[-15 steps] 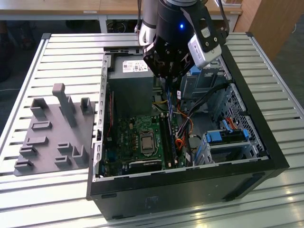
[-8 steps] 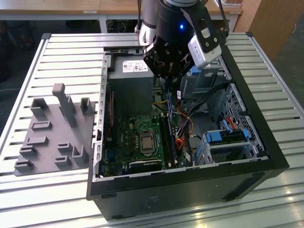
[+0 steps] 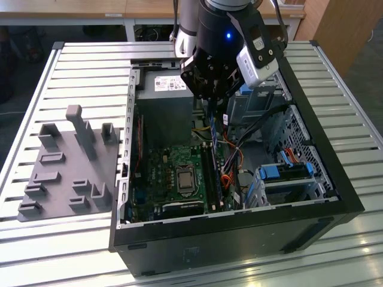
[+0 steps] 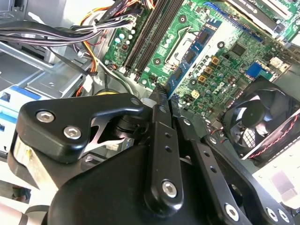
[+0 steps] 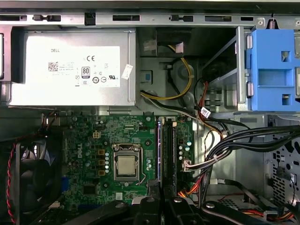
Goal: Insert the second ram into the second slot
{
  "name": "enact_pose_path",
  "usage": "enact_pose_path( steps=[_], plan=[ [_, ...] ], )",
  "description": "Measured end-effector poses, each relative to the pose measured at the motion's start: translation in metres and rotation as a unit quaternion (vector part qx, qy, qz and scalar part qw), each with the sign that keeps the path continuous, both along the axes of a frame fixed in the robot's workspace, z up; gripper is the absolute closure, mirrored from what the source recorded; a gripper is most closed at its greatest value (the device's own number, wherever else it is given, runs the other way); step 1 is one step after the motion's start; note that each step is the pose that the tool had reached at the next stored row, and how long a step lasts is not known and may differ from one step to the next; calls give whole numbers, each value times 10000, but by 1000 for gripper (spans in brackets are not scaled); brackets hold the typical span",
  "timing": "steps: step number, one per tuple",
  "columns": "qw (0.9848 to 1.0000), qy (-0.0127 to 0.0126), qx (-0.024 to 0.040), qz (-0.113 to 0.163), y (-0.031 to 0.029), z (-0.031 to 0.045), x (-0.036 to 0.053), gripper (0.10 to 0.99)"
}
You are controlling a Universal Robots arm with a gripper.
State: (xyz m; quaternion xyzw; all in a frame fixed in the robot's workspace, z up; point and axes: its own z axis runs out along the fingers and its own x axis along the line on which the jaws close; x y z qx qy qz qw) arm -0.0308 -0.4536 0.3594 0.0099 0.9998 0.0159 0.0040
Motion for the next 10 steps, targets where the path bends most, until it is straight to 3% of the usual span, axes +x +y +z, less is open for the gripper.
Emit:
enact_pose_path(
  steps=[10],
  plan=[
    [10000, 9, 0, 0, 0, -34, 0, 949]
  ],
)
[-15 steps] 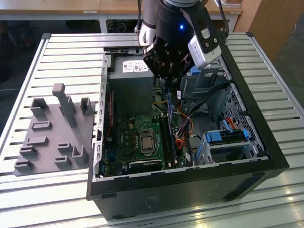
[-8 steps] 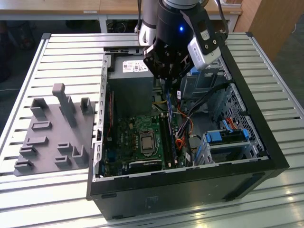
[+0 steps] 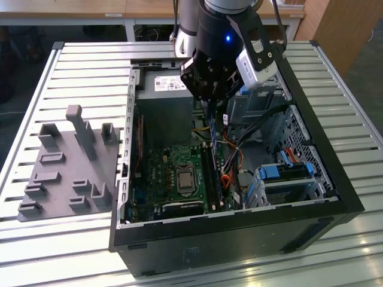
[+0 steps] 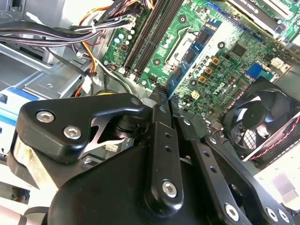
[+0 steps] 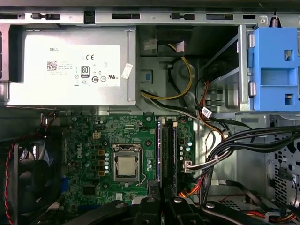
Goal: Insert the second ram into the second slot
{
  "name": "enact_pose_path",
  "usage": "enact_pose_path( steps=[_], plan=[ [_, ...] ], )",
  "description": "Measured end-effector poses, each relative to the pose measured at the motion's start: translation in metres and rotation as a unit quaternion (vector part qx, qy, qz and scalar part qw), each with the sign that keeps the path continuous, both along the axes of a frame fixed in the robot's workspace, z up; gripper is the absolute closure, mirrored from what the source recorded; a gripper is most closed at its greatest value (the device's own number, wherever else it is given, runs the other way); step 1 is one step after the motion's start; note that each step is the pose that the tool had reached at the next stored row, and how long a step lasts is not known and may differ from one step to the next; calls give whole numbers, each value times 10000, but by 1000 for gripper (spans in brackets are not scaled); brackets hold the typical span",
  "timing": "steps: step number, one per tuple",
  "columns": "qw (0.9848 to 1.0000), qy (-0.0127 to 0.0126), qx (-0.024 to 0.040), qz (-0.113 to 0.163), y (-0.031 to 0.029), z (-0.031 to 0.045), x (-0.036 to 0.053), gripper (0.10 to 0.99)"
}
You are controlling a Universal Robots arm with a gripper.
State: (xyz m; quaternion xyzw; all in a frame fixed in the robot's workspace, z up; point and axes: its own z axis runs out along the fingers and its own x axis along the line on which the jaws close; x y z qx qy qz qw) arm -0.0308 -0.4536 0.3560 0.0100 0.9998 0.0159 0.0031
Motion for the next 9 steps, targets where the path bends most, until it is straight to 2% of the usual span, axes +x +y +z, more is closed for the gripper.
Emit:
enact_pose_path(
  steps=[9],
  plan=[
    [10000, 5, 0, 0, 0, -37, 0, 949]
  ],
)
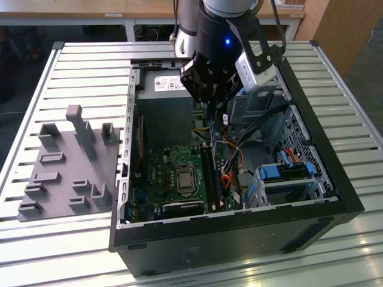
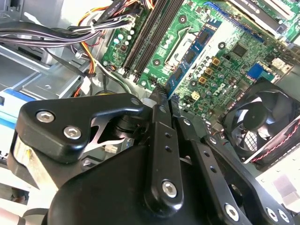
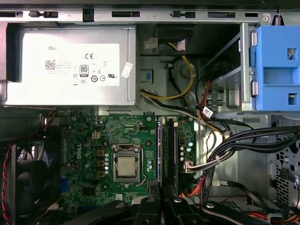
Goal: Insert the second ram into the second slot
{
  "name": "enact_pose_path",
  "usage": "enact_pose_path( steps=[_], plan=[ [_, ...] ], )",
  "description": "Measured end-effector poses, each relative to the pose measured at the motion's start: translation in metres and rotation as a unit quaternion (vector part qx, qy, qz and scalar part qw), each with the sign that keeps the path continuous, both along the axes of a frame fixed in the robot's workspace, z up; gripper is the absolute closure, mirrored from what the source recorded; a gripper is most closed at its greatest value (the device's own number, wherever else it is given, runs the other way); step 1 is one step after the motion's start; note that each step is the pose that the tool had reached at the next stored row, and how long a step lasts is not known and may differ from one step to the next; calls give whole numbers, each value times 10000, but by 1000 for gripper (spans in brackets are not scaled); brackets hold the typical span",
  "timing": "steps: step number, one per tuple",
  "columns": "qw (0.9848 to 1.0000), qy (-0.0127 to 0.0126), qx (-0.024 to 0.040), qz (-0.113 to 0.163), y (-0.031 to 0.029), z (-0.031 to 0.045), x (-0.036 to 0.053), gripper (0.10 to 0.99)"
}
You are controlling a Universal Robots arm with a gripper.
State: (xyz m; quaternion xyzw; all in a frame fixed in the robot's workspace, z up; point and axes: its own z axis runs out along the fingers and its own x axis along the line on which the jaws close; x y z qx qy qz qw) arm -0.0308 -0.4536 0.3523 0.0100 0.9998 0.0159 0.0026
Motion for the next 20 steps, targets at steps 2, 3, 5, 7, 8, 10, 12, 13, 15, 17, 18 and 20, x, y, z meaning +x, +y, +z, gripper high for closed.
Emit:
enact_pose_path(
  steps=[2, 3, 5, 7, 8, 10, 12, 13, 15, 17, 18, 20],
  plan=[
    [10000, 0, 0, 0, 0, -7, 0, 949],
    [10000, 0, 0, 0, 0, -11, 0, 949],
    [10000, 1, -3, 0, 0, -17, 0, 949],
    [10000, 0, -3, 0, 0, -27, 0, 949],
    [10000, 0, -3, 0, 0, -34, 0, 949],
    [10000, 0, -4, 0, 0, -49, 0, 949],
    [10000, 0, -4, 0, 0, -60, 0, 949],
    [10000, 0, -4, 0, 0, -64, 0, 949],
    [10000, 0, -4, 0, 0, -71, 0, 949],
    [10000, 0, -4, 0, 0, -77, 0, 949],
    [10000, 0, -4, 0, 0, -79, 0, 949],
    [10000, 1, -4, 0, 0, -84, 0, 949]
  ],
)
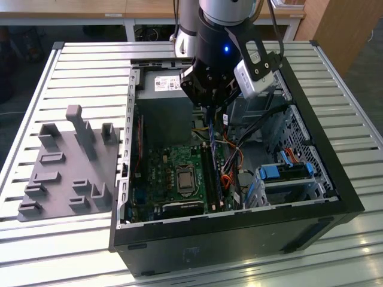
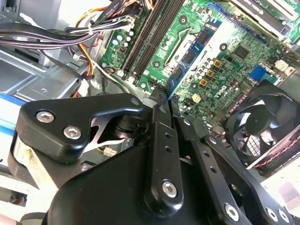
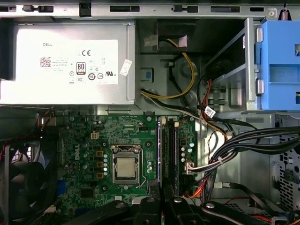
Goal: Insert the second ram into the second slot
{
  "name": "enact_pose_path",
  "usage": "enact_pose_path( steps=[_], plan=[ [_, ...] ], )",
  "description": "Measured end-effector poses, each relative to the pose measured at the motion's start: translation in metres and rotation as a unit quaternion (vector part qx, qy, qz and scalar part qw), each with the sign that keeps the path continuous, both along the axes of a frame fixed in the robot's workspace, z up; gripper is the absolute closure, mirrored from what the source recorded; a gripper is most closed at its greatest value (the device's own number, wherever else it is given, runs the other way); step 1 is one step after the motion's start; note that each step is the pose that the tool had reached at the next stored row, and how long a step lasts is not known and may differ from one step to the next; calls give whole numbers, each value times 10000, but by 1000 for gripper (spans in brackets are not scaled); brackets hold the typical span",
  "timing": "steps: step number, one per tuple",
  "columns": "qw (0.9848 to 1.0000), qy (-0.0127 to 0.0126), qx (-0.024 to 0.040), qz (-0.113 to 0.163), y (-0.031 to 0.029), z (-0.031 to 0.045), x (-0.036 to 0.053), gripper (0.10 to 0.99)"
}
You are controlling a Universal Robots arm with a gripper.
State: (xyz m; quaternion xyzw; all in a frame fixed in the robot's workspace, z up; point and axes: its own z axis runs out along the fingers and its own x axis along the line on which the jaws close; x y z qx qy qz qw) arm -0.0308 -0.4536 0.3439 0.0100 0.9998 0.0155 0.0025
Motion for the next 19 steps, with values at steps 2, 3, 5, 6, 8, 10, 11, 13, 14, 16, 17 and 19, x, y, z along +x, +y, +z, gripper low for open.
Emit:
enact_pose_path(
  steps=[2, 3, 5, 6, 8, 10, 11, 13, 14, 16, 17, 19],
  plan=[
    [10000, 0, 0, 0, 0, -4, 0, 949],
    [10000, 0, 0, 0, 0, -6, 0, 949],
    [10000, 11, 0, 0, 0, -85, 0, 949],
    [10000, 11, 0, 0, 0, -87, 0, 949],
    [10000, 11, 1, 0, 0, -91, 0, 949],
    [10000, 12, 1, 0, 0, -97, 0, 949],
    [10000, 12, 0, 0, 0, -101, 0, 949],
    [10000, 13, 0, 0, 0, -109, 0, 949],
    [10000, 14, 0, 0, 0, -112, 0, 949],
    [10000, 15, 0, 0, 0, -118, 0, 949],
    [10000, 15, 0, 0, 0, -121, 0, 949],
    [10000, 18, -1, 0, 0, -126, 0, 949]
  ],
)
